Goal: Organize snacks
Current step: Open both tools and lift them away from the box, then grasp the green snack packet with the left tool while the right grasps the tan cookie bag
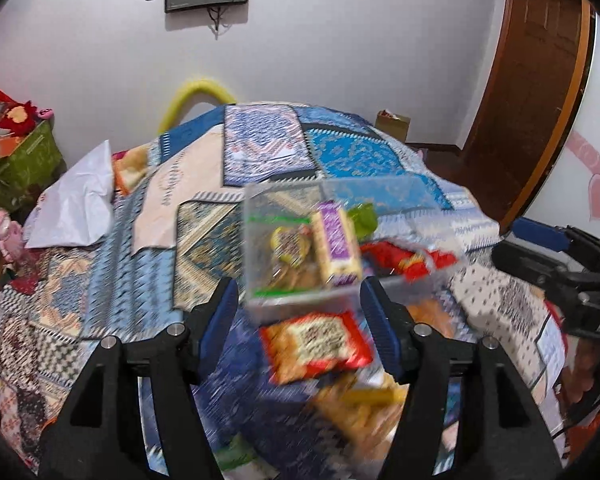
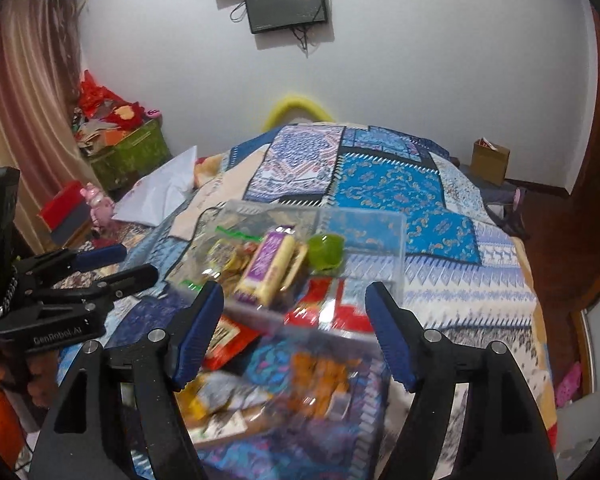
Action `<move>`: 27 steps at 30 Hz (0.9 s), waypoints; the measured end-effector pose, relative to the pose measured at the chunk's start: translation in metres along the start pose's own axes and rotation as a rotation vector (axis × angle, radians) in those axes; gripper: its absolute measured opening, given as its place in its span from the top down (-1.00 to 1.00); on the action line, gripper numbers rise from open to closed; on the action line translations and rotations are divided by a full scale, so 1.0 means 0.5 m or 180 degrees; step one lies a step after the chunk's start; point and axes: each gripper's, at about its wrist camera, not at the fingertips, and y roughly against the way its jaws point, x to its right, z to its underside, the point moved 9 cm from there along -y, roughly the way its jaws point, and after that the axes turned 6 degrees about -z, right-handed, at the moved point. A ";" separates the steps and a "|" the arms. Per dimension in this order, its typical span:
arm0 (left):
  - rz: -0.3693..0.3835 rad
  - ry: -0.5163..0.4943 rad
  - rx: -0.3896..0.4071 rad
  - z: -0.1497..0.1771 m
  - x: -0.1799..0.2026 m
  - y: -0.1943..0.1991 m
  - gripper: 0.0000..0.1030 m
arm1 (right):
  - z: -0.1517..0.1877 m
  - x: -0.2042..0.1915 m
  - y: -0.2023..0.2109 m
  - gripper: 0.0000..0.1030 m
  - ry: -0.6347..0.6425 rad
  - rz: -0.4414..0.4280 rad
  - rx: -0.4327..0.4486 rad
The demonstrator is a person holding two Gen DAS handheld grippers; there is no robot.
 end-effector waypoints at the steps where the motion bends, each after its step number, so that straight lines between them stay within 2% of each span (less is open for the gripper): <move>1: -0.0027 0.0010 -0.0016 0.016 -0.015 0.009 -0.26 | 0.009 -0.011 0.002 -0.37 -0.0005 -0.0019 -0.0010; 7: -0.0137 0.0070 -0.0207 0.115 -0.079 0.026 -0.29 | 0.060 -0.060 -0.001 -0.37 -0.0034 -0.0127 -0.0100; 17: -0.0202 0.0154 -0.0645 0.279 -0.141 -0.010 -0.29 | 0.160 -0.117 -0.049 -0.38 -0.0067 -0.0233 -0.0381; 21: -0.0165 0.0205 -0.0773 0.325 -0.146 -0.026 -0.29 | 0.196 -0.132 -0.065 -0.38 -0.0087 -0.0282 -0.0525; 27: -0.0090 0.0263 -0.0899 0.362 -0.145 -0.049 -0.29 | 0.220 -0.148 -0.093 -0.38 -0.0057 -0.0288 -0.0655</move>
